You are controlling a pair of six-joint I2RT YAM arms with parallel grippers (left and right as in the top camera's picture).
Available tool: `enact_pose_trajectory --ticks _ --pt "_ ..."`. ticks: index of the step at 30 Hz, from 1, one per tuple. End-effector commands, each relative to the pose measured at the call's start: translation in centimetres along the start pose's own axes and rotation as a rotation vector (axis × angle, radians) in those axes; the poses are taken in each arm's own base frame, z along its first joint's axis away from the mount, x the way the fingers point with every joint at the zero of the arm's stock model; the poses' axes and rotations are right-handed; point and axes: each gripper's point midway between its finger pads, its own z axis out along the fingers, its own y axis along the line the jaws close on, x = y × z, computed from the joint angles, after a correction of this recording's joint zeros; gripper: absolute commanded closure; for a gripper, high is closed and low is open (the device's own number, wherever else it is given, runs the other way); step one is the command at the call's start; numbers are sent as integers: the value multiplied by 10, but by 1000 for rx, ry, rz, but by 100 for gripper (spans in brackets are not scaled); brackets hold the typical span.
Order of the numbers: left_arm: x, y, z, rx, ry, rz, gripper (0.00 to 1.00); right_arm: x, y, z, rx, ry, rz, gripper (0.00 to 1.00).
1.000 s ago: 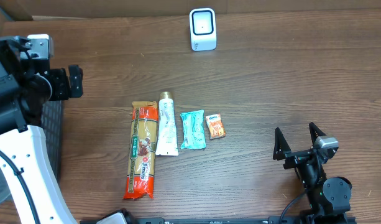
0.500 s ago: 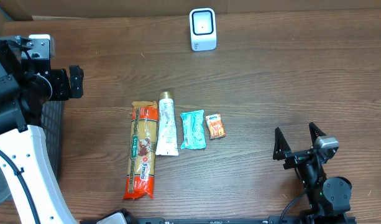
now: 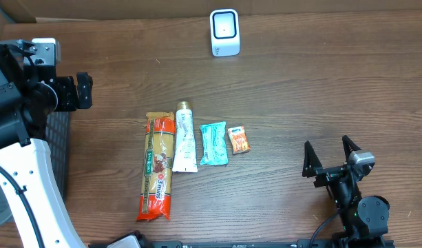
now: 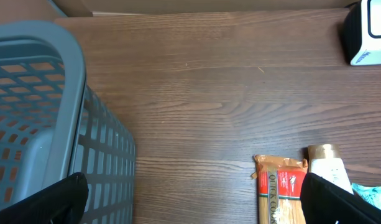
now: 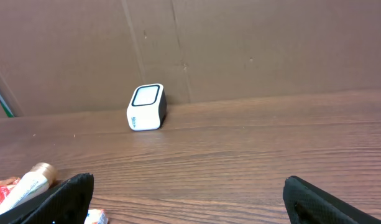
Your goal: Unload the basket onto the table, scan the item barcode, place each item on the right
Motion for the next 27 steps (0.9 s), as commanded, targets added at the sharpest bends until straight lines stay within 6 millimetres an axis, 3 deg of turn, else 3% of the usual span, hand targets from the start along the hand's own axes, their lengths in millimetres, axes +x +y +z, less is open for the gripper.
enact_pose_trajectory --ticks 1,18,24,27 --pt "-4 -1 -3 7 -13 20 0 2 -1 0 2 -3 3 0" --pt "-4 -1 -3 7 -13 21 0 0 2 0 -14 -10 3 0" --pt "-4 -1 -3 7 -13 21 0 2 35 -4 -206 14 34 0" --pt "-4 -1 -3 7 -13 21 0 3 36 -6 -207 53 73 0"
